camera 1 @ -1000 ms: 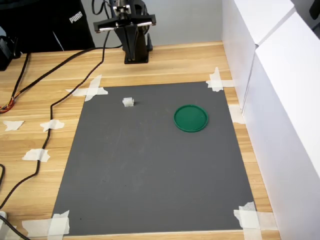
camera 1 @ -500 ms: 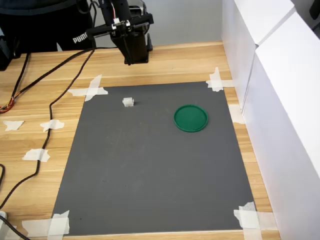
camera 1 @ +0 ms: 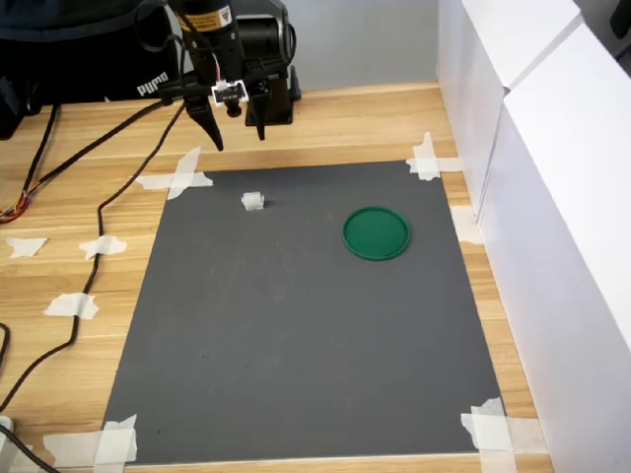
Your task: Grasp a white terminal and put it on the green lid.
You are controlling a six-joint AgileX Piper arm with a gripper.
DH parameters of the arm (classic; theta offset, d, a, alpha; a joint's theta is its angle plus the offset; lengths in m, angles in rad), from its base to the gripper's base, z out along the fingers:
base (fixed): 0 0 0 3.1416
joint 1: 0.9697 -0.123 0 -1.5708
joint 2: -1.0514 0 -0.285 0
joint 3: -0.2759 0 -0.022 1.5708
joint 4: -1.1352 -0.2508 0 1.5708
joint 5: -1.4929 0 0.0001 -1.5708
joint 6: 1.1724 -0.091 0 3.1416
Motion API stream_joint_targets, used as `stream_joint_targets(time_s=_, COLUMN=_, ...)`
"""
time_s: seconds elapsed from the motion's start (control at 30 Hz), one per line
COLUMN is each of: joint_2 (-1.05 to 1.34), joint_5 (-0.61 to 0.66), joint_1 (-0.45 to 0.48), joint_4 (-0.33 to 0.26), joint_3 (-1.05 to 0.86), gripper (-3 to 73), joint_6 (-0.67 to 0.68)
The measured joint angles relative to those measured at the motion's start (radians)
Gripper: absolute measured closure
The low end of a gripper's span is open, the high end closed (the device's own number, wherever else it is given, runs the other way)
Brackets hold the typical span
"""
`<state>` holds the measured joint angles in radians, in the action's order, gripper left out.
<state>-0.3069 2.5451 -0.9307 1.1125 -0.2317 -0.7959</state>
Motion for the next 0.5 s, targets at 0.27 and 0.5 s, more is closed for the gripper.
stream_joint_targets(time_s=0.27, joint_2=-0.013, joint_5=0.056, joint_1=0.000, joint_4=-0.051, joint_3=0.094, gripper=-2.0, joint_6=0.117)
stream_joint_targets(time_s=0.5, joint_2=-0.013, joint_5=0.064, joint_1=0.000, joint_4=-0.049, joint_3=0.109, gripper=-2.0, joint_6=0.120)
